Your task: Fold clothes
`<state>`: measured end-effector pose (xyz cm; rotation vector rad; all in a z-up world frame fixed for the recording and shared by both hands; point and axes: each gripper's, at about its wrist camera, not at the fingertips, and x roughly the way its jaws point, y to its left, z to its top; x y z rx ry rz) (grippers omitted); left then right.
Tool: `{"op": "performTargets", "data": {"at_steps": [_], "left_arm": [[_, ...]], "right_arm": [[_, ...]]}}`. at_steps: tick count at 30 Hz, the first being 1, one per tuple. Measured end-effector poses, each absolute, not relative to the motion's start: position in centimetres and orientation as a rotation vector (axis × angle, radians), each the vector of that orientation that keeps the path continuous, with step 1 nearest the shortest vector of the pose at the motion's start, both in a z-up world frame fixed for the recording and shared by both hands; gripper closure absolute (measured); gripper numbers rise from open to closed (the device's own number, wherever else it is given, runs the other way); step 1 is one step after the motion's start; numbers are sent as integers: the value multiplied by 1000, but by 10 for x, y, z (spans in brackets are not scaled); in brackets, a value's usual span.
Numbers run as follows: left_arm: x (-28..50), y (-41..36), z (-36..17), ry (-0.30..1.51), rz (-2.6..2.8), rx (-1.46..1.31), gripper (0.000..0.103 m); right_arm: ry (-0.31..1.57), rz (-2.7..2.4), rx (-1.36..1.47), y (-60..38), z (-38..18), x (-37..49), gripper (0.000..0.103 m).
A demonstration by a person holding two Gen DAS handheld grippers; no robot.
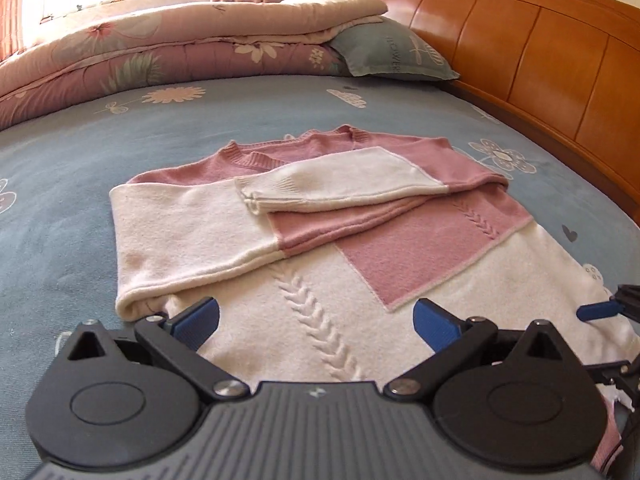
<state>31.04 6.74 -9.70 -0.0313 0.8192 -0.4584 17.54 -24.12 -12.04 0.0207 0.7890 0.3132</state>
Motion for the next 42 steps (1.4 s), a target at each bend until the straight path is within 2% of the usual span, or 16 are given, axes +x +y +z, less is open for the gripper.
{"op": "performTargets", "data": {"at_steps": [4, 8, 12, 17, 21, 24, 26, 33, 38, 42], "left_arm": [[340, 89, -103, 854, -329, -127, 1], [335, 113, -110, 852, -259, -229, 1], [313, 117, -83, 835, -226, -253, 1], [283, 78, -52, 769, -378, -182, 1], [280, 42, -71, 807, -404, -91, 1], [288, 47, -105, 925, -331, -127, 2], [280, 54, -100, 870, -356, -145, 1], [317, 72, -84, 836, -330, -213, 1], [333, 70, -103, 861, -336, -145, 1], [326, 83, -111, 844, -353, -108, 1]], "right_arm": [[779, 305, -4, -239, -123, 172, 0], [771, 300, -25, -238, -124, 169, 0], [764, 294, -46, -237, -125, 166, 0], [754, 287, -73, -236, -127, 162, 0], [761, 286, -94, -236, -126, 159, 0], [776, 292, -66, -250, -118, 157, 0], [767, 295, -37, -263, -110, 161, 0], [645, 254, 47, -287, -75, 267, 0], [692, 223, 15, -267, -114, 350, 0], [707, 207, -15, -276, -131, 354, 0]]}}
